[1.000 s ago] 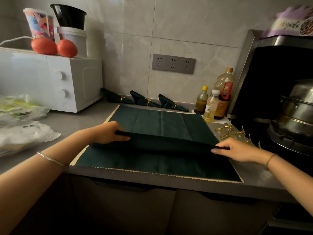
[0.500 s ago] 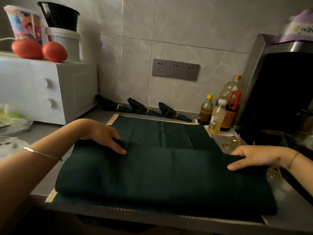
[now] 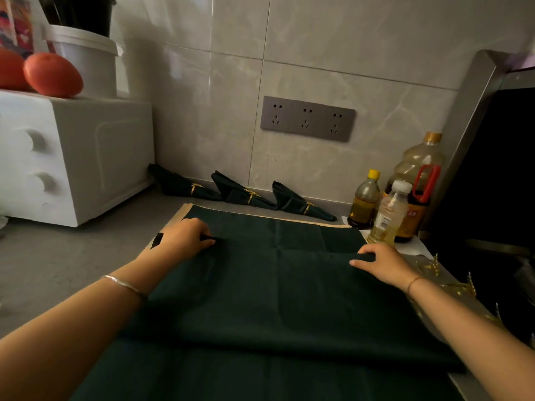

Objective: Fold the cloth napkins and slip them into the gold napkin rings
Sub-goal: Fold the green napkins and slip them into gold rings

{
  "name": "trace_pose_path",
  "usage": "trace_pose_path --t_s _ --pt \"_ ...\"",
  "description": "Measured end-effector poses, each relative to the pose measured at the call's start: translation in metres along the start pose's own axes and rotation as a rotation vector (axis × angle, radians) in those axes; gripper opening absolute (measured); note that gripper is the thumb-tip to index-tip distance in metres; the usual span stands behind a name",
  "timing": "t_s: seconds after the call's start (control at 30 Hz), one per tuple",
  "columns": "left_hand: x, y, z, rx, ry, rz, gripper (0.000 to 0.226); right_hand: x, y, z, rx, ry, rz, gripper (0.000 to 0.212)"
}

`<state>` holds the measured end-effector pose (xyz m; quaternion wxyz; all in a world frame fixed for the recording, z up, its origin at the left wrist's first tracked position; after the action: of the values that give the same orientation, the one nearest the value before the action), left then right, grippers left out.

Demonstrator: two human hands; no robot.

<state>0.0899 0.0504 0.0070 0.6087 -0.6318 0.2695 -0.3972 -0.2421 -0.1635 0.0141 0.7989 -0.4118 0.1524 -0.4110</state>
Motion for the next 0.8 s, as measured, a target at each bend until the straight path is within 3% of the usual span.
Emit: trace_pose_path --t_s 0.27,0.57,0.7,0.8 --pt "0.028 0.016 -0.004 -0.012 -0.034 -0.009 0.022 0.031 0.008 -0.01 -0.043 0.025 -0.046 0.004" --pt "0.025 0.023 -0.011 0.018 -0.074 -0.01 0.026 0.031 0.022 -0.015 -0.012 0.078 -0.175 0.024" --pt "0.001 0.011 -0.037 0.108 -0.011 -0.089 0.049 0.01 0.028 0.007 -0.141 -0.002 -0.246 0.042" --pt "-0.039 -0.005 -0.076 -0.057 0.155 -0.027 0.052 -0.012 0.046 0.042 0.016 -0.06 -0.141 0.04"
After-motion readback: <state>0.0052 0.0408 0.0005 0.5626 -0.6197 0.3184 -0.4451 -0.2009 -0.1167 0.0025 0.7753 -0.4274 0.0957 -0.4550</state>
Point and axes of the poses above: each hand's wrist, its own x-axis towards the middle knuckle, its own y-axis out of the palm, z = x × y, the point moved 3 cm from there along x, towards the middle knuckle, and after that the axes turned 15 degrees about x, right-handed, at the moved point
